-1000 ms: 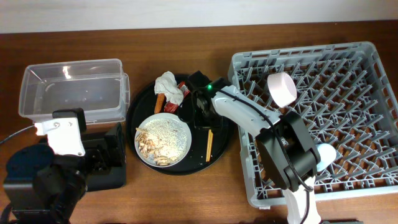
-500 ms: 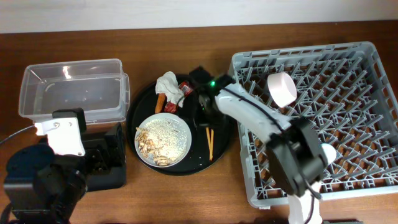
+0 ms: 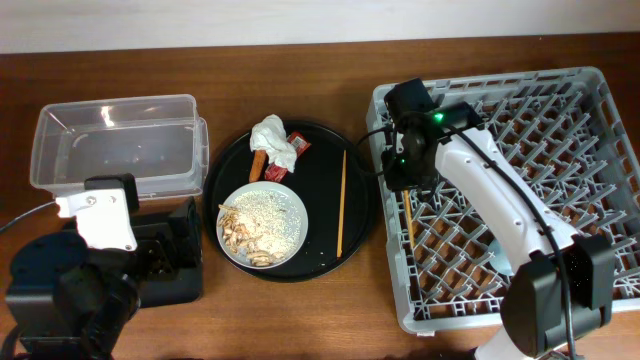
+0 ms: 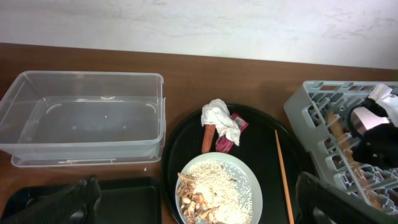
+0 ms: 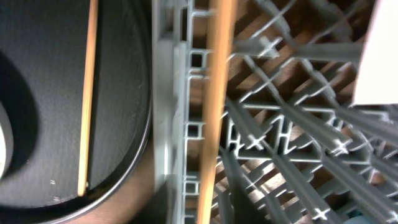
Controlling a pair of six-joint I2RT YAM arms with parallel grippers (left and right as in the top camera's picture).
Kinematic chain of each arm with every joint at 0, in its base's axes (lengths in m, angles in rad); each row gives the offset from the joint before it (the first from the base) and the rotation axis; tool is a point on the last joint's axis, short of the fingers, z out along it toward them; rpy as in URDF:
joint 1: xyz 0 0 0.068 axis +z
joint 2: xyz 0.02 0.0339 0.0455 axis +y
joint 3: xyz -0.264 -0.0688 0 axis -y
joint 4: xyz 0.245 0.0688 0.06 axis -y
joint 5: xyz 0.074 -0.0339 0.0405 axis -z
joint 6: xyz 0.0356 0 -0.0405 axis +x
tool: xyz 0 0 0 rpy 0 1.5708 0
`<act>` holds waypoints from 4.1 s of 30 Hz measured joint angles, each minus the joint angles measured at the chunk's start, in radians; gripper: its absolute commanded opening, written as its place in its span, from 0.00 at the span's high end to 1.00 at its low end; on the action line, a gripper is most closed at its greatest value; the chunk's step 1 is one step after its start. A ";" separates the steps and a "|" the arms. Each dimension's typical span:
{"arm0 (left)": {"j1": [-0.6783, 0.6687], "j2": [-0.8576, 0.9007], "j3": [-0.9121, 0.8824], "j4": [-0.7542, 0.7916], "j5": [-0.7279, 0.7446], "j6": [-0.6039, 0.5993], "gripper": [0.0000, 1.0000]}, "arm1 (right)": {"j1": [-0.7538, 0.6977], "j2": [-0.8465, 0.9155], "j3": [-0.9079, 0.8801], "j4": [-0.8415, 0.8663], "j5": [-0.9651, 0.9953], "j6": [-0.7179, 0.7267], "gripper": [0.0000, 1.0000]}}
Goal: Sort waste into correct bins and load items into the dishwasher rack
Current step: 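Place the chopsticks into the dish rack and withdraw the right gripper, then grasp the white tissue with the left gripper and drop it in the clear bin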
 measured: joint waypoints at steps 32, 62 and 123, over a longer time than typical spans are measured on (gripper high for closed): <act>0.000 0.000 0.000 0.000 0.000 0.000 0.01 | 0.181 -0.081 0.043 0.180 -0.054 0.296 0.96; 0.000 0.000 0.000 0.000 0.000 0.000 0.01 | 0.212 -0.815 -0.049 -0.065 0.069 -0.070 0.02; -0.315 1.213 -0.079 0.834 -0.180 -0.053 0.88 | -0.252 -1.763 -1.487 1.062 0.006 -0.201 0.02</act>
